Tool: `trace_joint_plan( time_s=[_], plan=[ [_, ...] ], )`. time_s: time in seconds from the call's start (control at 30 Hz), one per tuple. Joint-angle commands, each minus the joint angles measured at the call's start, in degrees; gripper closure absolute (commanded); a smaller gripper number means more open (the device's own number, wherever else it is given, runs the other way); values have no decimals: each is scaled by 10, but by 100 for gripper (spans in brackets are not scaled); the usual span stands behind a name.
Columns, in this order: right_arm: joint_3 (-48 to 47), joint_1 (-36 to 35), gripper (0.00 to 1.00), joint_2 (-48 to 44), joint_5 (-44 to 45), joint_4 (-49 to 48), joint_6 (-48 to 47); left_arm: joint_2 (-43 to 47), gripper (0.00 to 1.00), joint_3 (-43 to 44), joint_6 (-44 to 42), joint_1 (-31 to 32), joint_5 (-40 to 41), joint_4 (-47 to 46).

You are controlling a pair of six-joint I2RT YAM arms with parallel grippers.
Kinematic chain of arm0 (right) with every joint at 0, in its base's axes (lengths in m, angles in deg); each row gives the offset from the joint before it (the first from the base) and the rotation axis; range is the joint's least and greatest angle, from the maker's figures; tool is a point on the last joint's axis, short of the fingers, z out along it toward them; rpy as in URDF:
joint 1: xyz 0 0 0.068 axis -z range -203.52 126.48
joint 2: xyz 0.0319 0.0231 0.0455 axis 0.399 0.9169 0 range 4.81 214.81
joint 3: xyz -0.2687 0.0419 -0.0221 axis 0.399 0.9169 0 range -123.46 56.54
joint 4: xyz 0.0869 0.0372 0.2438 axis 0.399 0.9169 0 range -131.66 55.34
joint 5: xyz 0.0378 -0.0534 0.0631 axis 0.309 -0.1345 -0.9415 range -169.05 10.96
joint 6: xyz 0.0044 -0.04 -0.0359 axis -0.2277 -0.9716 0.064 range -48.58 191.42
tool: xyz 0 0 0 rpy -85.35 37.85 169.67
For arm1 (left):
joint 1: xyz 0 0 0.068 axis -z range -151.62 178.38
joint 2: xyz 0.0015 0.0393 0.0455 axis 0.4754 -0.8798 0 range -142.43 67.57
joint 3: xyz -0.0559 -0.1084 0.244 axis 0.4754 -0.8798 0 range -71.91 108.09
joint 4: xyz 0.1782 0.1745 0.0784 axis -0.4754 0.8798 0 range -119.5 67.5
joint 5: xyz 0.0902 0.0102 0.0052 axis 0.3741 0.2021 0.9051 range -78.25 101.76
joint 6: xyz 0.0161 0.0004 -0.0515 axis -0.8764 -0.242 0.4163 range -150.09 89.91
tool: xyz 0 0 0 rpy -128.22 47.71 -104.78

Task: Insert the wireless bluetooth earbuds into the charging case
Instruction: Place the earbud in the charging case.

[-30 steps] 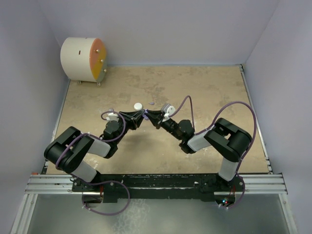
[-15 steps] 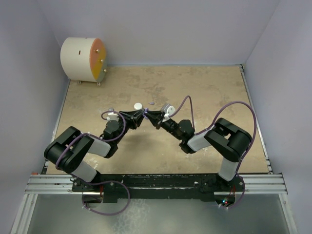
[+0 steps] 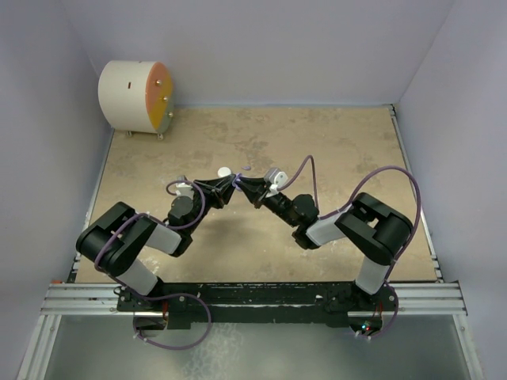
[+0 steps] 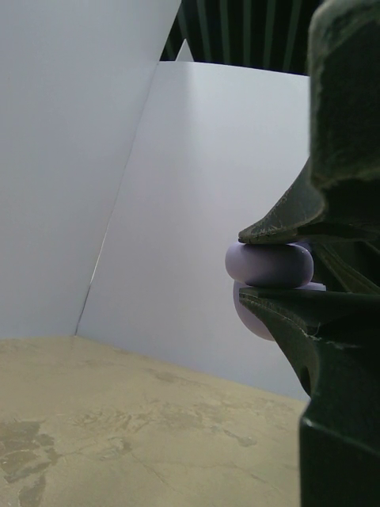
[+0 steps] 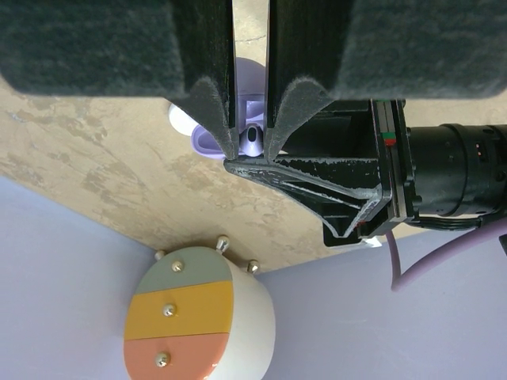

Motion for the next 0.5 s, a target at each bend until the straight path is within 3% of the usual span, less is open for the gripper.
trace_joint_plan(
  time_s=[0.0, 0.47],
  plan=[
    [9, 5, 100, -22, 4, -451, -16, -5, 100, 1, 29, 2, -1, -83],
    [16, 7, 100, -30, -6, -451, -22, -13, 100, 0, 41, 2, 9, -85]
  ],
)
